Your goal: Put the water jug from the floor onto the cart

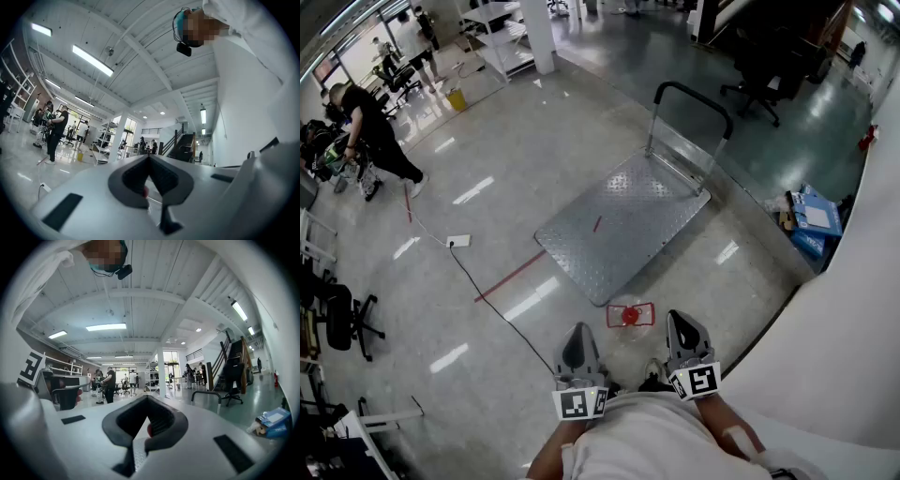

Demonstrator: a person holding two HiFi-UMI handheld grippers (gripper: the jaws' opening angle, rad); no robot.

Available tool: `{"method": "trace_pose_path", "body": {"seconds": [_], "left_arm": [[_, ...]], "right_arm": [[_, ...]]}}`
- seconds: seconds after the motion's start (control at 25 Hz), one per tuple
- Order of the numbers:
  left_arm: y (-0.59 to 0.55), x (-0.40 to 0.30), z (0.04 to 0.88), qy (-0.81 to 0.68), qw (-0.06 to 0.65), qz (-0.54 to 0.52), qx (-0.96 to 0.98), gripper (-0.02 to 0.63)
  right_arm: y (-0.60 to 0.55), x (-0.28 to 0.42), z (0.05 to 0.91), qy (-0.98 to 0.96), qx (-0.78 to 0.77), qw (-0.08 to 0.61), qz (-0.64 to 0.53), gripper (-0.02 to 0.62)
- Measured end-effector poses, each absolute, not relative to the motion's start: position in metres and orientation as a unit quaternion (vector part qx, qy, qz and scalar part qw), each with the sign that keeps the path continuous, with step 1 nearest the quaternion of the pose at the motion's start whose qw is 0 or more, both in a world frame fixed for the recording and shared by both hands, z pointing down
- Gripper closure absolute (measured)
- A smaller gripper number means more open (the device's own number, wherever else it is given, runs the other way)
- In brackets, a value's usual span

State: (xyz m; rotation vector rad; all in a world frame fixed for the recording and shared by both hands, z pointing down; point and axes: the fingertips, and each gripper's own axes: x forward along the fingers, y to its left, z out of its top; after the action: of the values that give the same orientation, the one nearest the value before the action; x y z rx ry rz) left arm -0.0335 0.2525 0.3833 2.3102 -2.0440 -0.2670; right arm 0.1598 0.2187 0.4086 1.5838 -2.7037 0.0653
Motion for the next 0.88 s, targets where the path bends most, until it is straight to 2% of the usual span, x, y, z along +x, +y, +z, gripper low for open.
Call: {"method": "trace_pose_path", "body": {"seconds": [0.52,0.68,0.88], "left_arm": [[0.254,-0.031,0.382,-0.654,0.023,-0.087,0.751,0.603],[0.252,-0.030,0.384,-0.651,0.024,-0.085,0.754,0.603],[0.246,-0.029,0.389,-0.646,0.026,-0.080,0.759,0.603]], "right_arm": [[0.214,0.154,0.421,-0.865,0.501,0.017,0.031,0.584],[0.196,0.149,0.456,-0.860,0.502,0.052,0.076,0.583],[0.165,0.135,0.535,-0.849,0.493,0.139,0.130,0.581]]}}
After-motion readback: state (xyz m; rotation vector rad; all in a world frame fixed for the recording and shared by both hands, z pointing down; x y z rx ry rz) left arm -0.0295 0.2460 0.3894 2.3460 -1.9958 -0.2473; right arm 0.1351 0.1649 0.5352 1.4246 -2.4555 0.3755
